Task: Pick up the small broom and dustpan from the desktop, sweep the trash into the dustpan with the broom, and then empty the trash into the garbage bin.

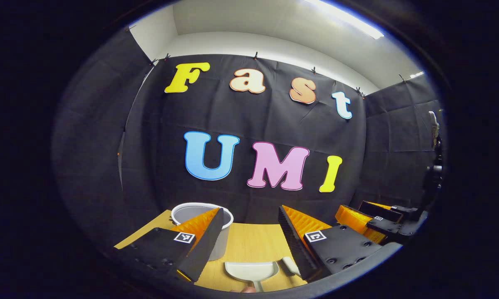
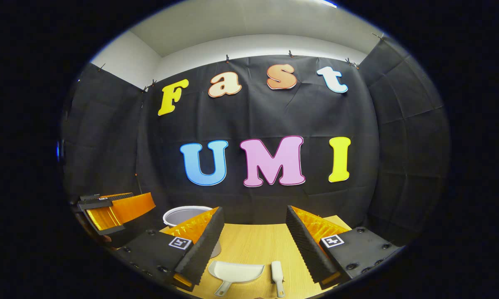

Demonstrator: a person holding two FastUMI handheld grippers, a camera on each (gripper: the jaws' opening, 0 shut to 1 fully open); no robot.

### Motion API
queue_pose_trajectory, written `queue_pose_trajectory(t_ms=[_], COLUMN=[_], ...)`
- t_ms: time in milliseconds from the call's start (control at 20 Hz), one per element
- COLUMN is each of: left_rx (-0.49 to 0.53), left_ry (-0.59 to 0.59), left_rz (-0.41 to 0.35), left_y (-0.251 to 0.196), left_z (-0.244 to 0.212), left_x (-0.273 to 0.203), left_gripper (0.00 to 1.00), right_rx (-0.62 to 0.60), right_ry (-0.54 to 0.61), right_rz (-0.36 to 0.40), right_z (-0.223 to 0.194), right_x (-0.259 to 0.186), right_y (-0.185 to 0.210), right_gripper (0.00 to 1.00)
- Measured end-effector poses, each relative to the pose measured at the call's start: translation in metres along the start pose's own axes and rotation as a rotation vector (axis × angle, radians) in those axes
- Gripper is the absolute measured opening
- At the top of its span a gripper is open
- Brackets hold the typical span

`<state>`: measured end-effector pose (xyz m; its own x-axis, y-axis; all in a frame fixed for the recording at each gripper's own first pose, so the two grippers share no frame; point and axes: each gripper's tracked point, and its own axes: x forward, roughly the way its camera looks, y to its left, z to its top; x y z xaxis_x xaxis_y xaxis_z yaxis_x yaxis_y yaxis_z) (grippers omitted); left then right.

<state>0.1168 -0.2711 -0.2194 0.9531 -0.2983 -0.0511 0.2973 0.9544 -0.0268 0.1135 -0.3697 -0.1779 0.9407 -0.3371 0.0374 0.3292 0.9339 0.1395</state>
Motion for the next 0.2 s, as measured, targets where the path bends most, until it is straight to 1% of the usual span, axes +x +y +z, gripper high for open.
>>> queue_pose_trajectory(t_ms=[200], left_rx=[0.009], left_ry=[-0.017], left_rz=[0.045], left_y=[0.0091], left_z=[-0.0008], left_x=[-0.0042], left_gripper=[0.78], right_rx=[-0.008], right_ry=[0.013], right_rz=[0.031], right_z=[-0.0037], right_x=[-0.0015], right_y=[0.0045], right_gripper=[0.97])
